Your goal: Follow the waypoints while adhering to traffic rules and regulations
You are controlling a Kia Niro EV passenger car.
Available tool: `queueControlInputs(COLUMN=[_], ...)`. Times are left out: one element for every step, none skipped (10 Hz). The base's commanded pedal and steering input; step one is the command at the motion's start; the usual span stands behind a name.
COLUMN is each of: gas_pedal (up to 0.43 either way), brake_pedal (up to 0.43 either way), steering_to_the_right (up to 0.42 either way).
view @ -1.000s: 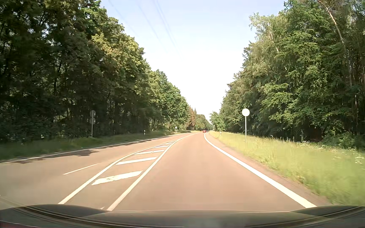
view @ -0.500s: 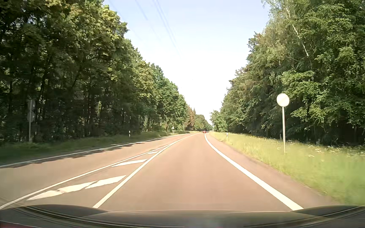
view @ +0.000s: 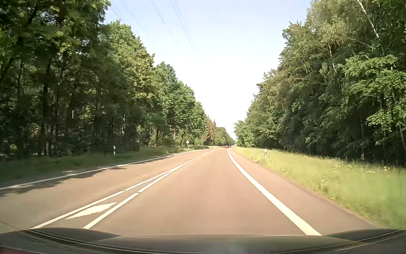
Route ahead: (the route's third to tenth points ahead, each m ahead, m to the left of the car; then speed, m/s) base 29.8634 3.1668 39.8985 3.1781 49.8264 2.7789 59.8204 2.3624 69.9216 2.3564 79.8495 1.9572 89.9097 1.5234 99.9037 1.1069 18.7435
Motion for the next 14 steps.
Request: queueControlInputs(gas_pedal=[0.059, 0.059, 0.059, 0.059, 0.067, 0.067, 0.067, 0.067, 0.067, 0.067, 0.067, 0.067, 0.067, 0.067], brake_pedal=[0.03, 0.03, 0.03, 0.03, 0.03, 0.03, 0.03, 0.03, 0.03, 0.03, 0.03, 0.03, 0.03, 0.03], steering_to_the_right=[0.006, 0.006, 0.006, 0.006, 0.006, 0.006, 0.005, 0.005, 0.005, 0.005, 0.005, 0.005, 0.005, 0.005])
